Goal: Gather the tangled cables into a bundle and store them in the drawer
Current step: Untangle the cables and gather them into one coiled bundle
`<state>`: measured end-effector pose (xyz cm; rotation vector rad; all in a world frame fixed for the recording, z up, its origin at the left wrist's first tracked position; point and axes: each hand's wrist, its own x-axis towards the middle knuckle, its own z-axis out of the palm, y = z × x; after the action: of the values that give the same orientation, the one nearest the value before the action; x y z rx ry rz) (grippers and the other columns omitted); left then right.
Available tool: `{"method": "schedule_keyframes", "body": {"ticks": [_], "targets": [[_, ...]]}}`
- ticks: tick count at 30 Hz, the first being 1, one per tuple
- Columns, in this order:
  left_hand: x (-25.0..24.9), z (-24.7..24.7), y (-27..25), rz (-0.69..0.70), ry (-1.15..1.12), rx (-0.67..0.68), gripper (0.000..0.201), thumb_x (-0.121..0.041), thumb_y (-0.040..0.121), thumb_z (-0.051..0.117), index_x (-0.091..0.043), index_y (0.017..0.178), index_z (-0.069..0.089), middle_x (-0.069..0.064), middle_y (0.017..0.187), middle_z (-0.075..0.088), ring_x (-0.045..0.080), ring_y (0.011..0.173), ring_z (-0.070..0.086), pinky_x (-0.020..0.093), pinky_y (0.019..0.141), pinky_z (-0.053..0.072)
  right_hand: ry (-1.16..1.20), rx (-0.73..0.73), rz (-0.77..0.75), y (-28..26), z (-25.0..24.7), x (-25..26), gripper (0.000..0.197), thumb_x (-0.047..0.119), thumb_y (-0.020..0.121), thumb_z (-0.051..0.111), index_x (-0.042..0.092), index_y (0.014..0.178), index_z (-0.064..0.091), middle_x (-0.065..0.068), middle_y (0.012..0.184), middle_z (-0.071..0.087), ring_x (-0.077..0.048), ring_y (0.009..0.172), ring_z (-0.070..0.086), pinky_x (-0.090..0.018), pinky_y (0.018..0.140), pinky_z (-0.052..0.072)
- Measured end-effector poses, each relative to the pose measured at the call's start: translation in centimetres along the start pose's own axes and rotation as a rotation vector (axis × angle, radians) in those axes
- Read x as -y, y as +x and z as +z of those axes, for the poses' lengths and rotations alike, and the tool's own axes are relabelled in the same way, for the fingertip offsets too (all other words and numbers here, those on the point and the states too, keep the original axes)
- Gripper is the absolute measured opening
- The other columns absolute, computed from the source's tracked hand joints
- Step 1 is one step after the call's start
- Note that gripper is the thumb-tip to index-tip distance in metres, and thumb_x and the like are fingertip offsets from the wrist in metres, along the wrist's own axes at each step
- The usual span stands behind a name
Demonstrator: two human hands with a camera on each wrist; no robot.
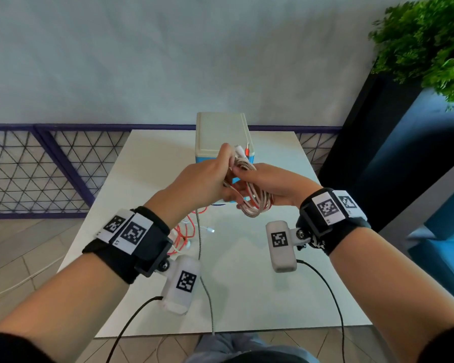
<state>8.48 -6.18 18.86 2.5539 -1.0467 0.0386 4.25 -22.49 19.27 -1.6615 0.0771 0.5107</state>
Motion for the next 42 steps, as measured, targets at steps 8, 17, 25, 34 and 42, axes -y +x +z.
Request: {"method": "schedule_keyframes", "body": {"ticks": [8, 17, 25, 34, 42], "targets": [[-0.8, -0.1, -0.1, -0.026, 0.010, -0.004, 0.068, -0.047, 0.067, 0.076, -0.025, 0.098, 0.020, -0.010, 0.065, 0.045, 0.007, 0.051, 0.045, 0.027, 0.044, 0.028, -0.015, 0.105, -0.017, 0.0, 1.3, -1.3, 0.036, 0.029, 0.101, 0.043, -0.004, 0.108, 0.054, -0.014, 0.083, 0.071, -0.017, 0.067, 0.063, -0.028, 0.064, 0.057], [1.1, 0.4, 1.4, -0.305, -0.459, 0.226, 0.076, -0.048, 0.065, 0.080, -0.020, 0.111, 0.026, -0.001, 0.081, 0.065, 0.013, 0.069, 0.055, 0.028, 0.066, 0.046, -0.141, 0.021, -0.028, -0.2, 0.0, -0.6, 0.036, 0.035, 0.098, 0.052, 0.003, 0.081, 0.059, -0.006, 0.068, 0.069, -0.010, 0.046, 0.048, -0.024, 0.052, 0.046], [2.8, -0.3, 1.1, -0.203, -0.507, 0.440, 0.051, -0.060, 0.084, 0.044, -0.013, 0.079, 0.063, -0.002, 0.066, 0.062, 0.014, 0.062, 0.062, 0.031, 0.077, 0.048, 0.023, -0.037, -0.043, -0.2, -0.2, -1.3, 0.025, 0.028, 0.100, 0.048, 0.008, 0.087, 0.056, -0.001, 0.061, 0.050, -0.009, 0.047, 0.048, -0.031, 0.062, 0.057], [2.7, 0.0, 0.7, -0.272, -0.844, 0.289, 0.042, -0.043, 0.096, 0.044, -0.011, 0.071, 0.054, -0.001, 0.051, 0.039, 0.008, 0.036, 0.025, 0.017, 0.037, 0.023, 0.151, 0.057, -0.073, -0.1, 0.2, -2.0, 0.009, 0.011, 0.099, 0.049, 0.008, 0.097, 0.057, -0.004, 0.072, 0.054, -0.006, 0.048, 0.045, -0.019, 0.048, 0.043], [4.3, -0.2, -1.3, -0.350, -1.310, 0.599, 0.037, -0.047, 0.088, 0.040, -0.017, 0.068, 0.048, -0.006, 0.047, 0.037, 0.010, 0.048, 0.047, 0.025, 0.071, 0.056, 0.247, -0.086, -0.159, 0.3, -0.9, -2.2, 0.011, 0.014, 0.100, 0.046, 0.007, 0.094, 0.052, -0.005, 0.069, 0.062, -0.017, 0.060, 0.066, -0.034, 0.061, 0.058]]}}
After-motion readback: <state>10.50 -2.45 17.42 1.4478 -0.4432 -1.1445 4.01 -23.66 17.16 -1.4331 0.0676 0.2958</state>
